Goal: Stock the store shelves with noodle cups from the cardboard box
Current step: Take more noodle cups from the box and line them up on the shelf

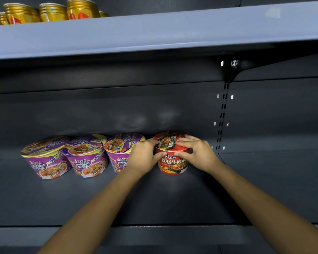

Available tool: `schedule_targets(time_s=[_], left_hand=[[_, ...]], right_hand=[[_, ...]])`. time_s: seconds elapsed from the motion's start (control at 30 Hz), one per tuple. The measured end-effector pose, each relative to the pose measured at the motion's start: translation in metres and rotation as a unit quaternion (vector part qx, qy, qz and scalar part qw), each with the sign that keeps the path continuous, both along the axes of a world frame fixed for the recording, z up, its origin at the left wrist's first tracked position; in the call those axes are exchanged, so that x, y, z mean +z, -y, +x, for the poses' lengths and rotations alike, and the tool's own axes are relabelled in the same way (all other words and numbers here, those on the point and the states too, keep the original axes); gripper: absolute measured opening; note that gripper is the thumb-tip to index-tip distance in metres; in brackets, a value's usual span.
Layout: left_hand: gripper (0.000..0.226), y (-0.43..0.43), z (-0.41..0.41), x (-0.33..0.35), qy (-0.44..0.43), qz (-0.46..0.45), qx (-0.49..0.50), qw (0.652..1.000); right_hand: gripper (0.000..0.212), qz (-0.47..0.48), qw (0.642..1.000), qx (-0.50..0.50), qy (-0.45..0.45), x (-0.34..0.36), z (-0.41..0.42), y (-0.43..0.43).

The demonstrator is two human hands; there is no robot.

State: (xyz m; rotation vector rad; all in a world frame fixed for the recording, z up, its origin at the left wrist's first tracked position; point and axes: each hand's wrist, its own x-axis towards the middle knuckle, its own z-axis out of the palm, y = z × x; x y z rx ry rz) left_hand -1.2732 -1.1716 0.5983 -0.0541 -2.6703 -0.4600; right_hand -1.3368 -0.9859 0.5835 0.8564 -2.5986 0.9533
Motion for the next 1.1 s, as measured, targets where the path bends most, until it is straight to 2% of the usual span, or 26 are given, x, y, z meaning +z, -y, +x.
schedule_targets(time_s=[0.27,0.63,1.1], left_hand=[[0.055,-0.003,0.013,0.006,-0.01,-0.029,0.007,1.0],[0.05,0.007,0.048,0.009,-0.013,-0.05,0.02,0.998],[0.04,0.058,0.158,0.004,-0.03,-0.036,0.075,0.996]], right_hand=[[0.069,0.028,0.999,0.001,0.023,0.005,0.009,-0.004],[0.058,0.016,0.999,0.023,-0.036,0.02,0.047,0.019],[0.041,0.018,0.994,0.086,-0.063,0.023,0.144,0.081]])
